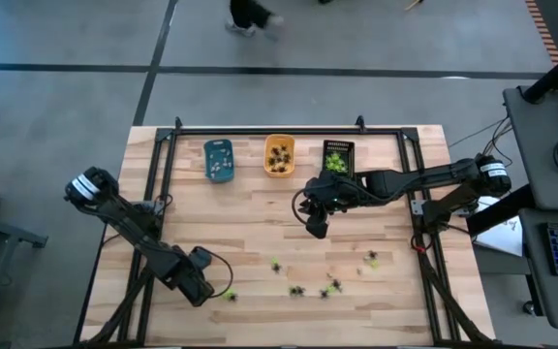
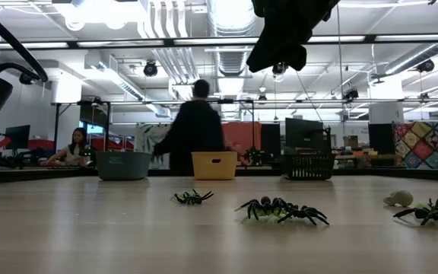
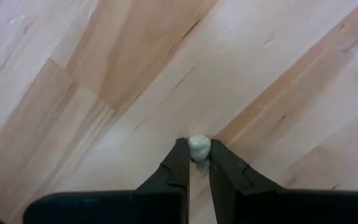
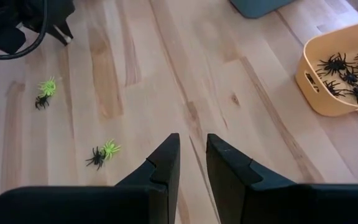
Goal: Sort Halloween decoration
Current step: Put the white skull toy into the blue bin
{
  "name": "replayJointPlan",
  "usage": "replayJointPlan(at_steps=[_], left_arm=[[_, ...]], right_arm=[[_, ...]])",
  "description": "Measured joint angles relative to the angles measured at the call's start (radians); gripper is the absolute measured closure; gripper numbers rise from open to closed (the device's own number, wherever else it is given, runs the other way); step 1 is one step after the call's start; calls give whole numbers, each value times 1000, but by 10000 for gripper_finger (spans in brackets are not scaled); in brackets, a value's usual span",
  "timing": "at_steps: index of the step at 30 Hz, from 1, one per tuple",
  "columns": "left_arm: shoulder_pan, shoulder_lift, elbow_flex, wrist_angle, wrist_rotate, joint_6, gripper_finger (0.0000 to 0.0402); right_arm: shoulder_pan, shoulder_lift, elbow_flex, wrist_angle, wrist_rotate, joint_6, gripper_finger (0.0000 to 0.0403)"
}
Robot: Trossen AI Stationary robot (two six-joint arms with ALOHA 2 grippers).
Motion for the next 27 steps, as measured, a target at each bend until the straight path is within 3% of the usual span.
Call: replayJointPlan(at_steps=[8,12,16,21,27], left_arm=[[-1,-80,76,4,-221,177,395],[9,-132,115,100,-417,418,396],[21,-184,117,288,-552,787,396],[74,-223,117,446,-576,1151,396],[216,-268,116,388,-574,1292,396]], right_arm=[[52,0,-5,7,-2,-49,333],[87,0,-56,115,-2,-91,333],[113,0,-133,251,-12,-113,333],[137,0,-222,365,-12,-109,333],[137,0,-242,391,-11,-117,333]])
